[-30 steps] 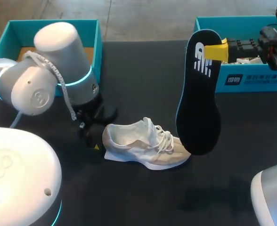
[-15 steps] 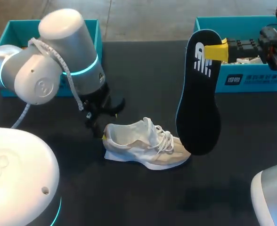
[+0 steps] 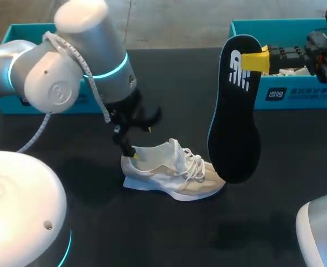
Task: Take the shoe out of the shoebox, open the shoe tongue, remove and reinsert the insole, then place the shoe into the shoebox
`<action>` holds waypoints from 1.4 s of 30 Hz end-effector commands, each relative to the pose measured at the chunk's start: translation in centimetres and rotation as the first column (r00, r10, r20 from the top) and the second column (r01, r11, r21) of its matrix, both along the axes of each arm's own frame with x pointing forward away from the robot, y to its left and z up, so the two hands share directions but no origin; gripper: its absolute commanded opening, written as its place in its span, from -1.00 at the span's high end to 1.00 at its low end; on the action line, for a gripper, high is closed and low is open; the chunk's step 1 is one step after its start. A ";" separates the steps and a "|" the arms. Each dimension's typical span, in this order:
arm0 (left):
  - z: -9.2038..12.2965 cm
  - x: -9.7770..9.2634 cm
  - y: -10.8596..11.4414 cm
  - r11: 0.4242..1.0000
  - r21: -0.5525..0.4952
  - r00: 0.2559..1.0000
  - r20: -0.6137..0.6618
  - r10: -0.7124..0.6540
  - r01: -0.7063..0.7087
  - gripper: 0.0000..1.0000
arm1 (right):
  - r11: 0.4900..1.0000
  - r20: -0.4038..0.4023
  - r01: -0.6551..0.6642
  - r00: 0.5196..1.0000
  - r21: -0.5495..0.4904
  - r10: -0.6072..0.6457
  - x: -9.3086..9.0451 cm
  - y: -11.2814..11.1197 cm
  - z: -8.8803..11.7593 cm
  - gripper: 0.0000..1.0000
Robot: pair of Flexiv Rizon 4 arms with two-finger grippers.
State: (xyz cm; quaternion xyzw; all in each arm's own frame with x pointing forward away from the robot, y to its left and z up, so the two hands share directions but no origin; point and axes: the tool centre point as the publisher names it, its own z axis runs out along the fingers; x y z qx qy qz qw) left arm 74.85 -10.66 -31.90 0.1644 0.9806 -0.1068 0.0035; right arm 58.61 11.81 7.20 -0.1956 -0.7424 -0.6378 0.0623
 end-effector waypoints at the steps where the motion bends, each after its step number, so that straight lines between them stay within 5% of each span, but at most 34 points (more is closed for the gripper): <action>1: -1.1 0.5 -2.1 1.000 0.017 1.000 -0.002 0.004 -0.004 -1.00 | 1.000 -0.004 -0.005 1.000 -0.005 0.005 0.4 0.4 0.3 1.00; 19: -5.2 2.4 -7.4 1.000 0.006 0.999 0.027 0.026 -0.026 -1.00 | 1.000 -0.004 -0.005 1.000 -0.005 0.005 0.4 0.4 0.3 1.00; 25: -5.9 2.4 -7.6 1.000 0.013 1.000 0.013 0.022 -0.022 -0.69 | 1.000 -0.004 -0.005 1.000 -0.005 0.005 0.4 0.4 0.3 1.00; 31: -6.0 2.5 -7.7 1.000 0.015 1.000 0.009 0.019 -0.019 -0.05 | 1.000 -0.004 -0.005 1.000 -0.005 0.005 0.4 0.4 0.3 1.00; 40: -6.1 2.3 -7.4 0.999 0.033 1.000 -0.015 0.009 -0.008 0.25 | 1.000 -0.004 -0.005 1.000 -0.005 0.005 0.4 0.4 0.3 1.00; 42: -6.2 2.3 -7.3 0.999 0.033 1.000 -0.017 0.006 -0.006 0.61 | 1.000 -0.004 -0.005 1.000 -0.005 0.005 0.4 0.4 0.3 1.00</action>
